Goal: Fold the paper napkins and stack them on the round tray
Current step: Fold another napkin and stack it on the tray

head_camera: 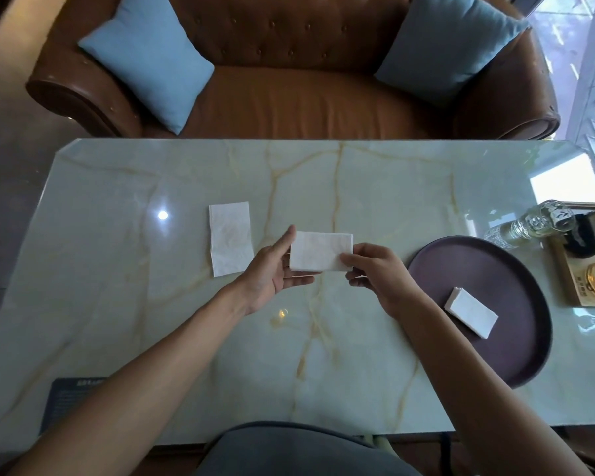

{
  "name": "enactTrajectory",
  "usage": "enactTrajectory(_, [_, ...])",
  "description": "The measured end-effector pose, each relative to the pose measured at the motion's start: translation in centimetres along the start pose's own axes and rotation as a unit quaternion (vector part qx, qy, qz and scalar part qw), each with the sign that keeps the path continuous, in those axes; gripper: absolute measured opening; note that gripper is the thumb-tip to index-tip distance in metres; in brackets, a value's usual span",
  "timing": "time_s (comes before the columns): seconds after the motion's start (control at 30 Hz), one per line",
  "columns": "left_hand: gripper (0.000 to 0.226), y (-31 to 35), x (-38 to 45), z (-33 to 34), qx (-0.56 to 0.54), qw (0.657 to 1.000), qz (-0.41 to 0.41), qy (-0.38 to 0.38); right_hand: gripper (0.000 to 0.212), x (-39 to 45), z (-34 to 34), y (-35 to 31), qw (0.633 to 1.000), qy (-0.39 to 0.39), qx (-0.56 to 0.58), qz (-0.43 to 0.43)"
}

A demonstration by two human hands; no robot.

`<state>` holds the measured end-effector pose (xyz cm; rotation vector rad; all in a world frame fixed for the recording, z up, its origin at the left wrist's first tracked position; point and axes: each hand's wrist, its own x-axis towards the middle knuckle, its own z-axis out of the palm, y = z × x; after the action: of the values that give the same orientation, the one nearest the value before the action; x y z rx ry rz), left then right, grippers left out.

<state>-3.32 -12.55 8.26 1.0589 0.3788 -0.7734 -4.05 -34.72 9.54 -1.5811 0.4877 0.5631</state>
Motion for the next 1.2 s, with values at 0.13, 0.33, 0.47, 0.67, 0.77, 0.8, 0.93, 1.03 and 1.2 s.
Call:
enactTrajectory(0.13, [0.03, -0.4, 0.2, 0.4, 0.08, 0.991, 0.091, 0.055, 0.011, 0.2, 0.1, 0.0, 1.0, -0.003, 0.002, -0.028])
enactTrajectory(0.33, [0.033, -0.3, 0.3, 1.6, 0.125, 0.976, 0.131, 0.119, 0.025, -0.2, 1.2, -0.2, 0.996, 0.002, -0.014, -0.09])
enactTrajectory(0.47, [0.032, -1.0, 0.7, 3.5, 0.214, 0.931, 0.208, 0.21, 0.044, -0.5, 3.0, -0.7, 0.986, 0.079, -0.048, -0.136])
enactTrajectory(0.67, [0.05, -2.0, 1.3, 6.3, 0.24, 0.893, 0.238, 0.297, 0.051, -1.0, 3.8, -0.7, 0.956, 0.193, -0.129, -0.182])
enactTrajectory(0.77, [0.054, -2.6, 1.8, 6.7, 0.289, 0.872, 0.261, 0.295, 0.05, -1.2, 2.9, -0.3, 0.954, 0.205, -0.107, -0.188])
enactTrajectory(0.8, [0.054, -2.8, 2.0, 6.8, 0.296, 0.869, 0.27, 0.292, 0.05, -1.3, 2.6, -0.1, 0.954, 0.206, -0.104, -0.191])
enactTrajectory(0.93, [0.045, -3.7, 2.9, 7.9, 0.281, 0.864, 0.276, 0.314, 0.048, -1.1, 0.9, 1.4, 0.953, 0.24, -0.043, -0.178])
enactTrajectory(1.03, [0.037, -3.8, 4.2, 8.1, 0.252, 0.862, 0.265, 0.352, 0.033, -0.5, -2.9, 2.7, 0.93, 0.341, 0.077, -0.114])
enactTrajectory(1.2, [0.038, -5.1, 6.1, 11.0, 0.277, 0.904, 0.235, 0.226, 0.043, -2.0, -9.1, 6.0, 0.947, 0.24, 0.21, -0.043])
